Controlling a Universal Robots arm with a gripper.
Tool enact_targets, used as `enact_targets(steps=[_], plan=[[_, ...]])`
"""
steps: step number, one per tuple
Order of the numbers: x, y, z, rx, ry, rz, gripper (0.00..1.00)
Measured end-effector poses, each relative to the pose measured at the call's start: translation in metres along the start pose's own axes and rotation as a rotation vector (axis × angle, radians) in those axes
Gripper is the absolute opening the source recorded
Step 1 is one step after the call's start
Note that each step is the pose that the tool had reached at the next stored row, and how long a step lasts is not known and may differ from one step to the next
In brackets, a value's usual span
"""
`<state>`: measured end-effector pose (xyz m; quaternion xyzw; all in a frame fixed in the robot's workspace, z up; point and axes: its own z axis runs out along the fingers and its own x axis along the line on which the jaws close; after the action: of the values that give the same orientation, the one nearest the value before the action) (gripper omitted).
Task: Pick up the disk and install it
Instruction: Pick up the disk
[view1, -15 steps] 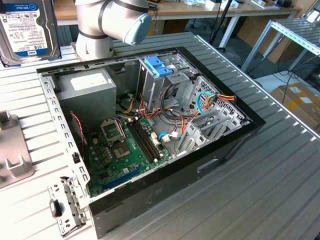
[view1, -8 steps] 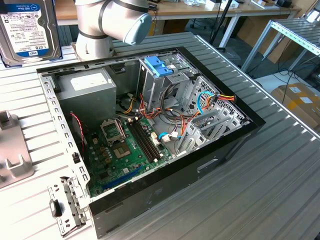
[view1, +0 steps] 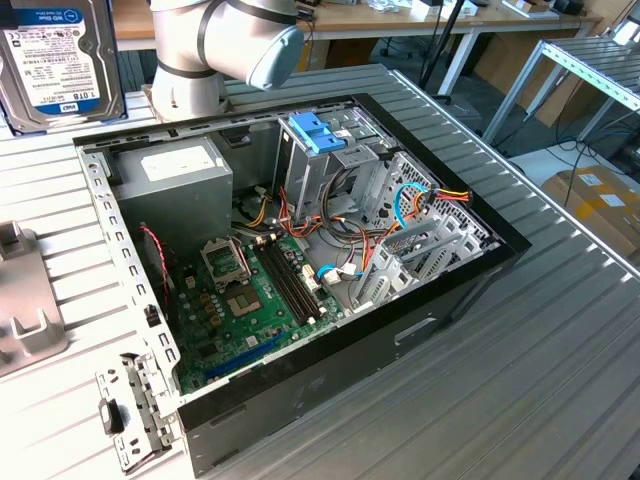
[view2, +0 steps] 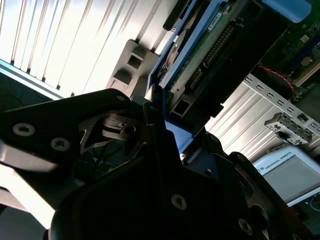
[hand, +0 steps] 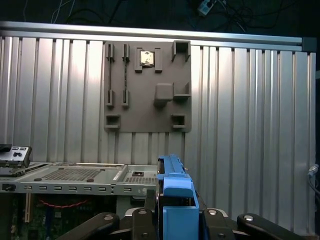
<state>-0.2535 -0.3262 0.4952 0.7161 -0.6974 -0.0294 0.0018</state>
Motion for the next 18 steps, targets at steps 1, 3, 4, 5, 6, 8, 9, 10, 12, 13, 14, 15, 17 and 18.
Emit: enact_targets(steps=[1, 3, 4, 5, 6, 8, 9, 10, 12, 13, 14, 15, 17, 18], plan=[[0.0002, -0.0002, 0.0, -0.0001, 0.0, 0.0, 0.37], [0.001, -0.0008, -0.0001, 0.0, 0.0, 0.0, 0.37], [0.0013, -0.001, -0.0001, -0.0001, 0.0, 0.0, 0.37], [0.0015, -0.0012, -0.0001, 0.0, 0.0, 0.0, 0.37], [0.0019, -0.0015, -0.0001, 0.0, 0.0, 0.0, 0.37], [0.0026, -0.002, -0.0002, -0.0001, 0.0, 0.0, 0.37], [0.0029, -0.0022, -0.0002, -0.0001, 0.0, 0.0, 0.37], [0.0032, -0.0025, -0.0003, -0.0001, 0.0, 0.0, 0.37], [0.0037, -0.0029, -0.0003, -0.0001, 0.0, 0.0, 0.37], [0.0039, -0.0031, -0.0003, -0.0001, 0.0, 0.0, 0.37], [0.0042, -0.0035, -0.0003, -0.0001, 0.0, 0.0, 0.37], [0.0045, -0.0037, -0.0004, -0.0001, 0.0, 0.0, 0.37], [0.005, -0.0044, -0.0004, 0.0, 0.0, 0.0, 0.37], [0.0052, -0.0046, -0.0004, 0.0, 0.0, 0.0, 0.37]])
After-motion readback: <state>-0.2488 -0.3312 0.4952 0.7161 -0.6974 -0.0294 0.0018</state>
